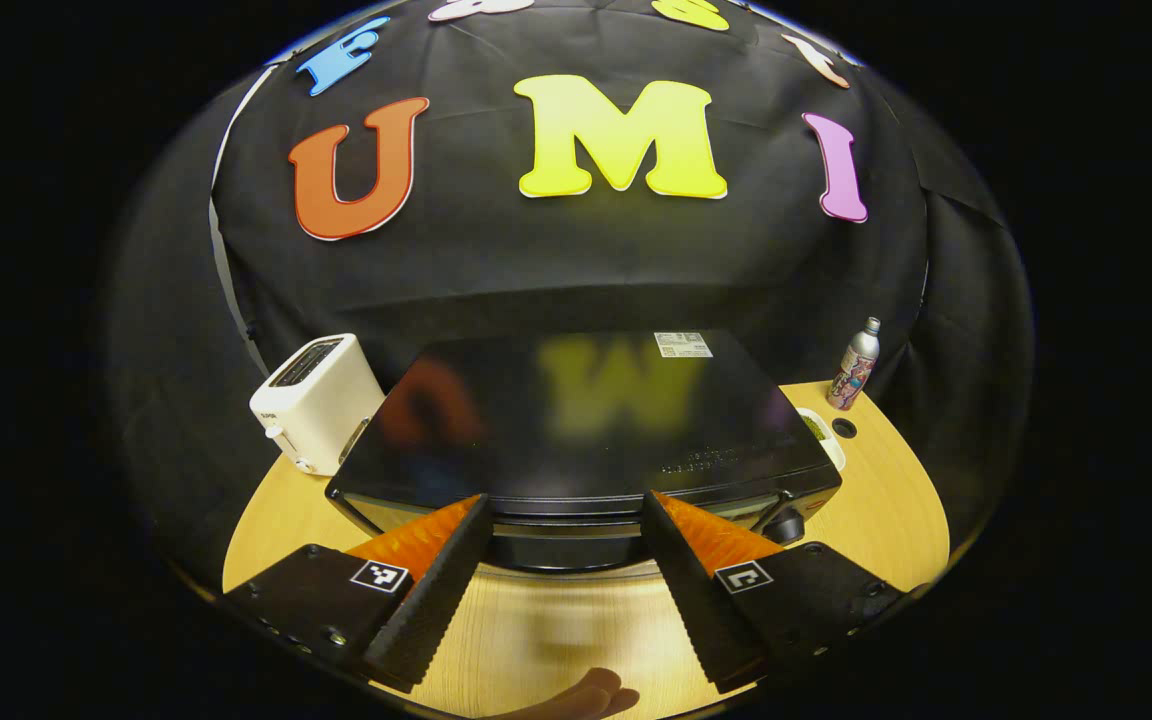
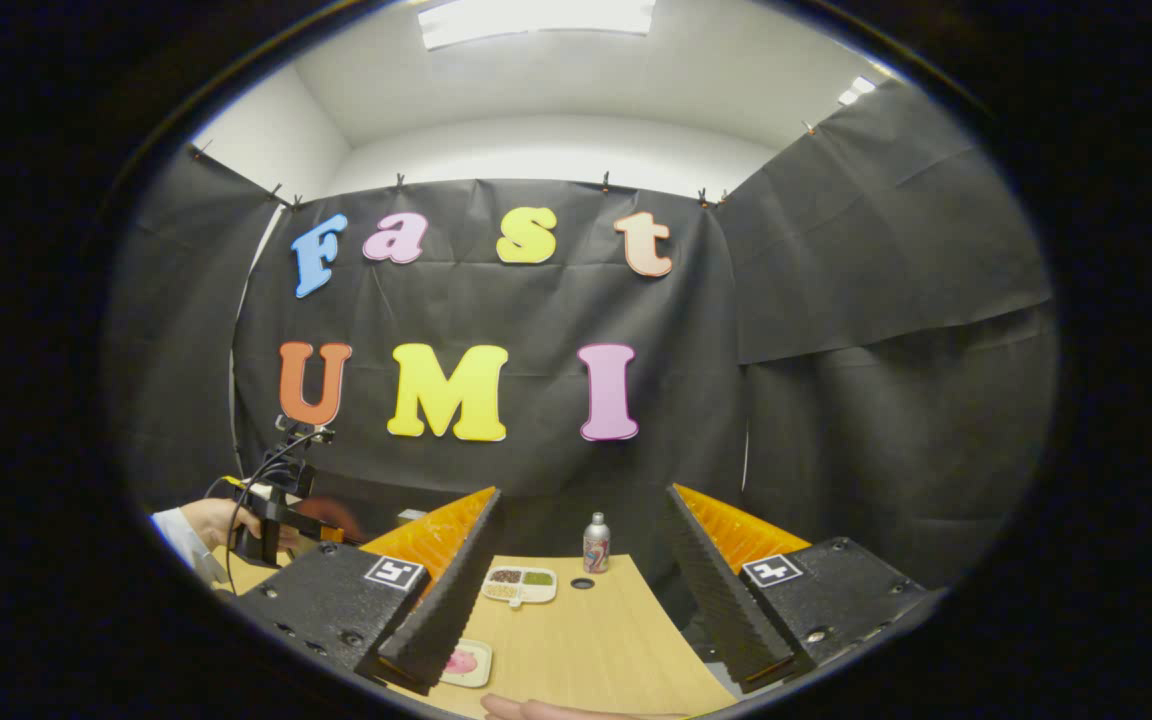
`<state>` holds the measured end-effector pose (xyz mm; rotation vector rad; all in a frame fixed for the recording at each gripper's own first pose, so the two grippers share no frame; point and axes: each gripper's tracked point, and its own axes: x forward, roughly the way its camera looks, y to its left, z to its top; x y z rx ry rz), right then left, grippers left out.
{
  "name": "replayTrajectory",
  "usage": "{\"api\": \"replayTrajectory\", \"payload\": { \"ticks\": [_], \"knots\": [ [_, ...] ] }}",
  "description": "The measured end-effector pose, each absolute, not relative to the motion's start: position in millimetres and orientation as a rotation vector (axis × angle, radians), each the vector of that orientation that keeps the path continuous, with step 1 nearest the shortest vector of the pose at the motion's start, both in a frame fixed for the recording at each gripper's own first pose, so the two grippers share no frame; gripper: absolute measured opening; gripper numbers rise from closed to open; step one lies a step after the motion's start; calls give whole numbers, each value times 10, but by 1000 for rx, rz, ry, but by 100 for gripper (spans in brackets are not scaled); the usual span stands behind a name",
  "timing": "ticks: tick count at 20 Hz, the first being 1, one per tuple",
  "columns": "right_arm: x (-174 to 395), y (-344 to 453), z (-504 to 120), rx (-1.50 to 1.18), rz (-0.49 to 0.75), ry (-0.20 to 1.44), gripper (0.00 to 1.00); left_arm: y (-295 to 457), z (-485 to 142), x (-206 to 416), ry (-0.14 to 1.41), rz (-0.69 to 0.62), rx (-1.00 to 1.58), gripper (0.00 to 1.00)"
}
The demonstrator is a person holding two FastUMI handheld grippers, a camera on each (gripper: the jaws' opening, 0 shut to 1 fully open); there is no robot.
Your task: Open the electric oven with the left hand, put the food in, and close the electric oven.
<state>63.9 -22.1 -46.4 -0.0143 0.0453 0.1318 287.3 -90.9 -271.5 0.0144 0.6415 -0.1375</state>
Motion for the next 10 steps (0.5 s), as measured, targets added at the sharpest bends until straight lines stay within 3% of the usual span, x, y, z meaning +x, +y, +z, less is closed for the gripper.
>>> {"api": "replayTrajectory", "payload": {
  "ticks": [10],
  "knots": [
    [337, -196, -397, -7, 149, 75, 96, -859, -2769, 2419, 618, -167, 17, 96]
  ]
}}
